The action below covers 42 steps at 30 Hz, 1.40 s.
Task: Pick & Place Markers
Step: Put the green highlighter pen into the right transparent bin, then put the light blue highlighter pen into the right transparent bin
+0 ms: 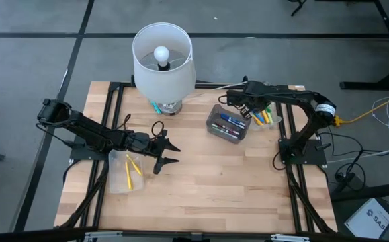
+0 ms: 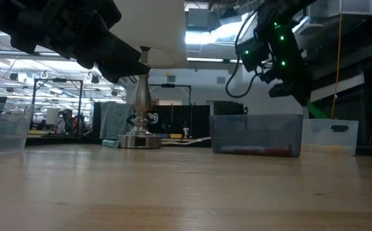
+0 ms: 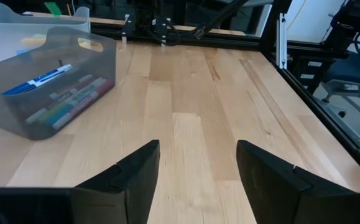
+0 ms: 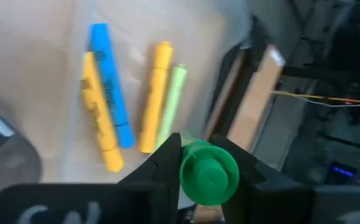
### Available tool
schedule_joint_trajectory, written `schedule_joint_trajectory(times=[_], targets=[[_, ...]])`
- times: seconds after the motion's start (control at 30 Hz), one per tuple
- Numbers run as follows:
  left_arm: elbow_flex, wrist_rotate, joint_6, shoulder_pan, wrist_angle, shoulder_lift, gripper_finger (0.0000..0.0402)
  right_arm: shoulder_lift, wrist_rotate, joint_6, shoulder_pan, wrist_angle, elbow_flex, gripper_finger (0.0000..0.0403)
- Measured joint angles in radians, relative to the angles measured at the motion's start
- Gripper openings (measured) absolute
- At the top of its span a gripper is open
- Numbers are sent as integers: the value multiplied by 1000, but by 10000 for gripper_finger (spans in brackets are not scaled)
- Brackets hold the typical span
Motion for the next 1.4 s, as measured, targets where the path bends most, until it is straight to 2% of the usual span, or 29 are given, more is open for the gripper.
schedule_joint_trajectory(times=[0.2, 0.5, 0.8, 1.03, 1.17, 1.4], targets=[[0, -1, 1, 0, 1, 0, 209, -1, -52, -71, -25, 121, -48, 92], [0, -4, 26, 0, 3, 0, 212, -1, -42, -47, -25, 126, -49, 102], [0, -23, 26, 0, 3, 0, 212, -1, -44, -45, -25, 125, -49, 148], [0, -23, 26, 0, 3, 0, 212, -1, -190, 4, -25, 127, -49, 160], [0, -43, 26, 0, 4, 0, 212, -4, -170, -17, -22, 124, -49, 160], [0, -77, -17, 0, 4, 0, 212, -131, -145, -140, 15, 151, -49, 160]])
